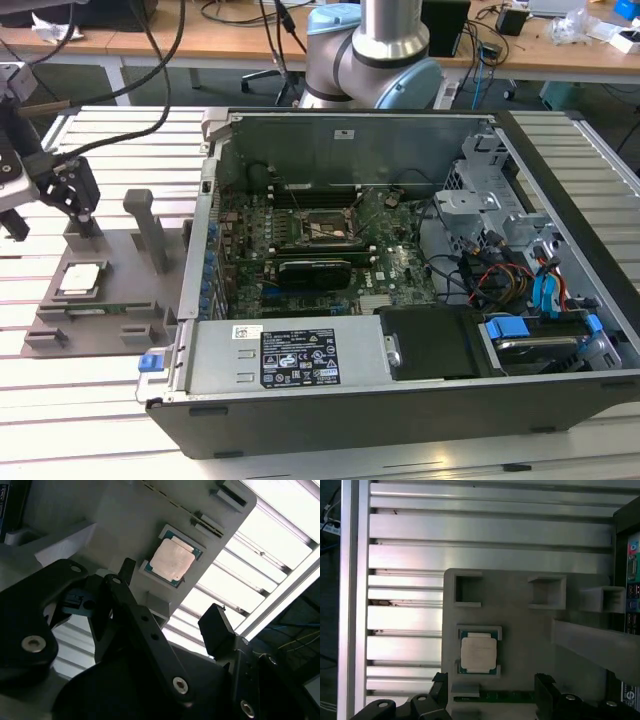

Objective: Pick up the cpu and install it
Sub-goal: 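Pick up the cpu and move it towards the insertion slot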

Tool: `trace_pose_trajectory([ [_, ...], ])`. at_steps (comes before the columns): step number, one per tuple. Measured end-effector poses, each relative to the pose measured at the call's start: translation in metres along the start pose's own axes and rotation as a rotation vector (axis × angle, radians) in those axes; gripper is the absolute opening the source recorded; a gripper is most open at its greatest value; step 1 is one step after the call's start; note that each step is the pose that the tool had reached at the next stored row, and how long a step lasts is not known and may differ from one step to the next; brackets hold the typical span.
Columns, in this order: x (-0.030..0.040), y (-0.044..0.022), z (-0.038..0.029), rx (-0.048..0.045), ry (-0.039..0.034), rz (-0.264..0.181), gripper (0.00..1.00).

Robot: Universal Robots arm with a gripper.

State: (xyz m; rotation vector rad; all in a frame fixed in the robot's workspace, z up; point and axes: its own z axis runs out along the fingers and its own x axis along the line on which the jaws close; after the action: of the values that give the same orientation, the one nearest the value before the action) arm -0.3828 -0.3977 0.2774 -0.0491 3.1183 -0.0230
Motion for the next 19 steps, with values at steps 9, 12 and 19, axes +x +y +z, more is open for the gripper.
trace_pose_trajectory([
  [9,0.0038,0.0005,0.0272,0.0001,0.0001,0.000,0.78],
  [12,0.0038,0.0006,0.0288,0.0000,-0.0001,0.000,0.78],
  [19,0.0040,0.0007,0.0374,0.0000,0.0000,0.000,0.78],
])
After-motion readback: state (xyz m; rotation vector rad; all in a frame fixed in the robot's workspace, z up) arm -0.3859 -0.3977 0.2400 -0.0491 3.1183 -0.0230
